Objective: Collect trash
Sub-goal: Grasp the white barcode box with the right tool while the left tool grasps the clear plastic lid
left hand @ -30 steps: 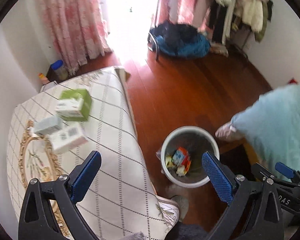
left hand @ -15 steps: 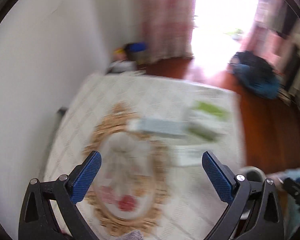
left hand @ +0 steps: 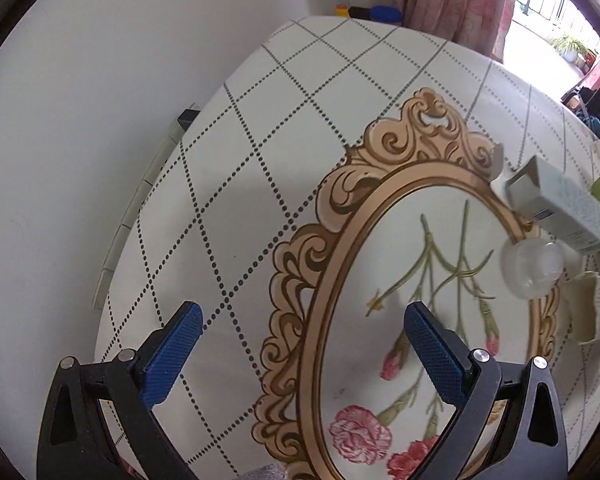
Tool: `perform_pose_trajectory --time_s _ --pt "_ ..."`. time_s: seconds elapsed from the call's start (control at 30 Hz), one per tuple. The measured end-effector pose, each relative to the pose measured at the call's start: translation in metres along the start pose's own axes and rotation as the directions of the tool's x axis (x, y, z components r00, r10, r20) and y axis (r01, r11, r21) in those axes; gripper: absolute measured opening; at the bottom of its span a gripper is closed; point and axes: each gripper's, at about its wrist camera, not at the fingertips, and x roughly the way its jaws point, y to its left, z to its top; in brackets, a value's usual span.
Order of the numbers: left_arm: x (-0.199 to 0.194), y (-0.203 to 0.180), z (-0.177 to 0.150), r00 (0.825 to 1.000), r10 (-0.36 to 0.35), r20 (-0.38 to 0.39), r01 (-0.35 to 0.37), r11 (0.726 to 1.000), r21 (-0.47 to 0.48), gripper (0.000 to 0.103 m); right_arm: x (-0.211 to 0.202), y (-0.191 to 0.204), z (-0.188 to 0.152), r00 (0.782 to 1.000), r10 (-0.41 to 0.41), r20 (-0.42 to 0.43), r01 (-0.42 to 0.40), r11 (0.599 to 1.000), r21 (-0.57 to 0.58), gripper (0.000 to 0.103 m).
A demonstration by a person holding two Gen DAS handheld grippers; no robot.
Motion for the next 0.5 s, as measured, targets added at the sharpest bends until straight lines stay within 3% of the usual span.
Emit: perform_pose_trajectory --time_s 0.07,0.2,0.33,0.43,0.5 --pt "0.003 -0.001 -0.002 1.000 -0.006 0.000 0.006 1.000 0.011 0.103 0.000 0.011 -0.003 0.999 -0.009 0.041 0.009 1.000 -0.014 0.081" --pt "-0.006 -0.009 -0.009 0.999 -0.039 0.019 0.038 0.998 0.059 0.103 -0.006 0.015 -0.007 1.000 0.018 0.023 -0.016 0.997 -0.073 0.065" --pt "-0.024 -0.031 -0.015 0.987 -0.153 0.041 0.146 0.980 0.136 0.102 -0.021 0.002 -0.009 1.000 -0.009 -0.014 0.006 0.980 -0.201 0.051" --pt "-0.035 -0.056 -0.013 0.972 -0.232 0.038 0.220 0.954 0.204 0.102 -0.031 -0.004 -0.006 0.995 -0.104 -0.012 0.094 0.942 -0.322 0.051" --pt "-0.037 -0.072 -0.010 0.964 -0.265 0.031 0.250 0.937 0.243 0.102 -0.035 -0.006 -0.007 0.992 -0.129 -0.006 0.119 0.932 -0.342 0.051"
